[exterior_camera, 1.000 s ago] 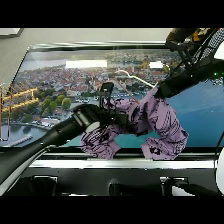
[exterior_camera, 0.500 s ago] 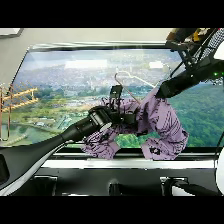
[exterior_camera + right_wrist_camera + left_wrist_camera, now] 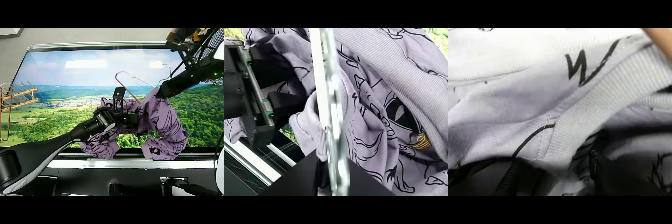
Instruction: Fold the clothes and pants, and hang the long-sleeved shirts on hangers.
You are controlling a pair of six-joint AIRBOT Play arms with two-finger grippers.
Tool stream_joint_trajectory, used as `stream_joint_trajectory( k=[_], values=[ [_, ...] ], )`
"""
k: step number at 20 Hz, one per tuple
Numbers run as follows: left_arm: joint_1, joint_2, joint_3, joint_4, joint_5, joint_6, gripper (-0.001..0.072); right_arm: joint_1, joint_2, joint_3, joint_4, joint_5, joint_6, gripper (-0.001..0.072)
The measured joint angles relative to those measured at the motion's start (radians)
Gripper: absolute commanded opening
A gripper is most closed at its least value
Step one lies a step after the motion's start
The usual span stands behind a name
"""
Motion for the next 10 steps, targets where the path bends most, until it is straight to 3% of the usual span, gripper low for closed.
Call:
stream_joint_trajectory(
  k=[1, 2, 10],
  values=[
    [0.001, -0.007, 0.000, 0.000, 0.007, 0.000, 0.0095, 0.000, 0.000, 0.000, 0.000, -0.001, 0.000, 0.0045],
    [0.002, -0.012, 0.000, 0.000, 0.016, 0.000, 0.0037, 0.000, 0.000, 0.000, 0.000, -0.002, 0.000, 0.0045],
    [0.071, 0.034, 0.000, -0.025, -0.037, 0.024, 0.0032, 0.000, 0.000, 0.000, 0.000, 0.013, 0.005, 0.0045]
  ],
)
